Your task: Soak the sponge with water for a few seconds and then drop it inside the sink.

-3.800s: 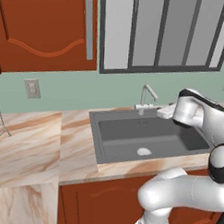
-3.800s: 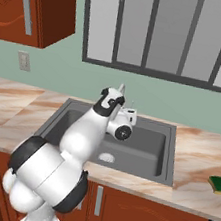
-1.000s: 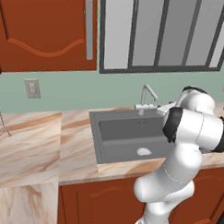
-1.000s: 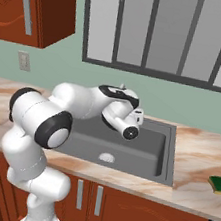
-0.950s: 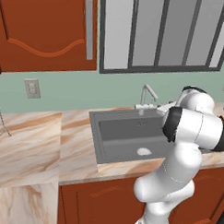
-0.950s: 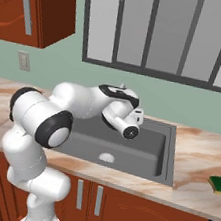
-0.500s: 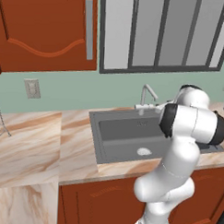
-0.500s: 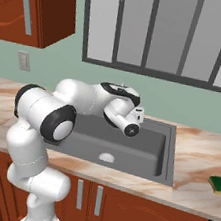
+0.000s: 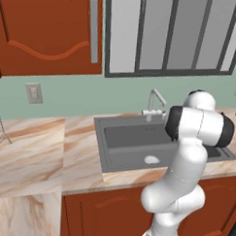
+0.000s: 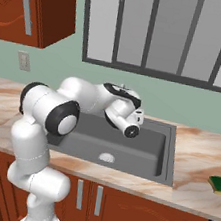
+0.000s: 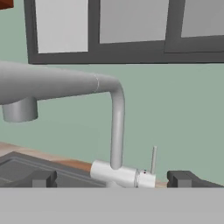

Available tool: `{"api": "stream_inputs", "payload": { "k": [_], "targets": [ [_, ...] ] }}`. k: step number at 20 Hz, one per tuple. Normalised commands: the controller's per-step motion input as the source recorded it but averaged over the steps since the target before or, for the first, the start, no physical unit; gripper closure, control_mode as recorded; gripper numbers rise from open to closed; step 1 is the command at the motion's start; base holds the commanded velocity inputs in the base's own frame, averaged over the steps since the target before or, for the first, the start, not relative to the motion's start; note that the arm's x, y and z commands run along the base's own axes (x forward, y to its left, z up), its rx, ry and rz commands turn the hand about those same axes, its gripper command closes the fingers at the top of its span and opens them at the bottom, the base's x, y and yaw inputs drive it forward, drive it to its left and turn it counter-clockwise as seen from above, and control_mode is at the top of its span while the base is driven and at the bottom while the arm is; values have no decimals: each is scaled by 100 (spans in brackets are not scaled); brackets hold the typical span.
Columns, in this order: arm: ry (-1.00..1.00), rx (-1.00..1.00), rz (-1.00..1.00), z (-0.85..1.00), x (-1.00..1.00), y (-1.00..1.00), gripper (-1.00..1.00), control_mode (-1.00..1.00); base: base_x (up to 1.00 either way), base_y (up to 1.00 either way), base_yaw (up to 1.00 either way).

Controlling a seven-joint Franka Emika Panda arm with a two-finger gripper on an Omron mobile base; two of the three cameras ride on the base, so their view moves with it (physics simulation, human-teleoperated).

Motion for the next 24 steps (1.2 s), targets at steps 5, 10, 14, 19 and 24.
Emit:
{"api": "stream_inputs", "payload": {
  "k": [5, 10, 14, 19, 24],
  "targets": [
    [0, 0, 0, -8, 5, 0, -100, -100, 0, 0, 0],
    [0, 0, 0, 0, 7, 0, -100, -100, 0, 0, 0],
    [0, 0, 0, 0, 10, 0, -100, -100, 0, 0, 0],
    [0, 0, 0, 0, 14, 0, -100, -100, 0, 0, 0],
    [0, 0, 0, -4, 14, 0, -100, -100, 0, 0, 0]
  ]
}}
